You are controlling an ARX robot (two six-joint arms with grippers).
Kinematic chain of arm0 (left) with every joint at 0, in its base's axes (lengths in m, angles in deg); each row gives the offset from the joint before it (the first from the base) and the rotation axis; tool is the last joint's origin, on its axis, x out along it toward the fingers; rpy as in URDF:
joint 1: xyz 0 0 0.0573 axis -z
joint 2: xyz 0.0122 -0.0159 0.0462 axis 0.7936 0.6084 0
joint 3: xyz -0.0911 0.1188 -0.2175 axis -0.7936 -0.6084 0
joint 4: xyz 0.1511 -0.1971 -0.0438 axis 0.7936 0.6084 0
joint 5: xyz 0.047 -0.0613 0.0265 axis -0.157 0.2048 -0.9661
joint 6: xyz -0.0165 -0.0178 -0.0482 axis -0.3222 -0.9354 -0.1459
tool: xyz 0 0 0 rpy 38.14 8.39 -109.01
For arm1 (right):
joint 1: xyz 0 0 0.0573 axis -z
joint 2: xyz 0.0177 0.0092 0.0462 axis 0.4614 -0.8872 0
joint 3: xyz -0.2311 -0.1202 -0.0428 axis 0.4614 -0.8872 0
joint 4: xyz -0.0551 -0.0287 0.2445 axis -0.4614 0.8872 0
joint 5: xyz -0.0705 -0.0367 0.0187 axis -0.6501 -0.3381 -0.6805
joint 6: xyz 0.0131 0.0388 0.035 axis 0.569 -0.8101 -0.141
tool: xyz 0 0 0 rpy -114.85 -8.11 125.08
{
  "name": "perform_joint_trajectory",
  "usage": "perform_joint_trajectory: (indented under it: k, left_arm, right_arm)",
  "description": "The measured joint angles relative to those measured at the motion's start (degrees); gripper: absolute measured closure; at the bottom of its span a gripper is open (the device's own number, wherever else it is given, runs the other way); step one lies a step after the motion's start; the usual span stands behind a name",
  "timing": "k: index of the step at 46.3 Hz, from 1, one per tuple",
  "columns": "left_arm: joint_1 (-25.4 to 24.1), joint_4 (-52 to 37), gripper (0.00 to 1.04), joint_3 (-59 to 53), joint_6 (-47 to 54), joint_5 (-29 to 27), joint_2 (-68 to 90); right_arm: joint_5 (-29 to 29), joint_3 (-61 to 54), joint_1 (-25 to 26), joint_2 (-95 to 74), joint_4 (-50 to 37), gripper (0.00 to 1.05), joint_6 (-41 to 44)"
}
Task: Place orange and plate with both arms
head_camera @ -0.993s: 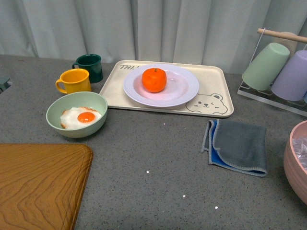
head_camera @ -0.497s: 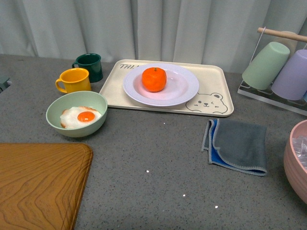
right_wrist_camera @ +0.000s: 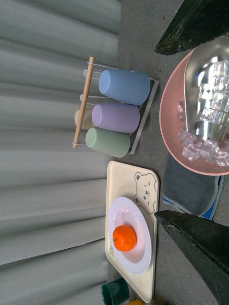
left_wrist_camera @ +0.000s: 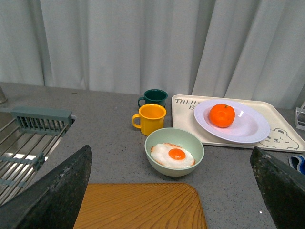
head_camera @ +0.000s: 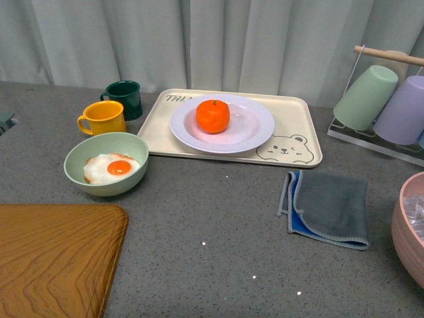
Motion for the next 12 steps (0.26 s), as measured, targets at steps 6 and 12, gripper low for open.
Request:
perform_joint_trajectory:
  k: [6,12]
  left_arm:
    - [0.0,0.0,0.07,0.0,0.0,0.0,0.0]
    - [0.0,0.0,0.07,0.0,0.0,0.0,0.0]
  right_arm:
    - [0.0,0.0,0.0,0.0,0.0,0.09,0.0]
    - [0.0,0.0,0.0,0.0,0.0,0.09,0.0]
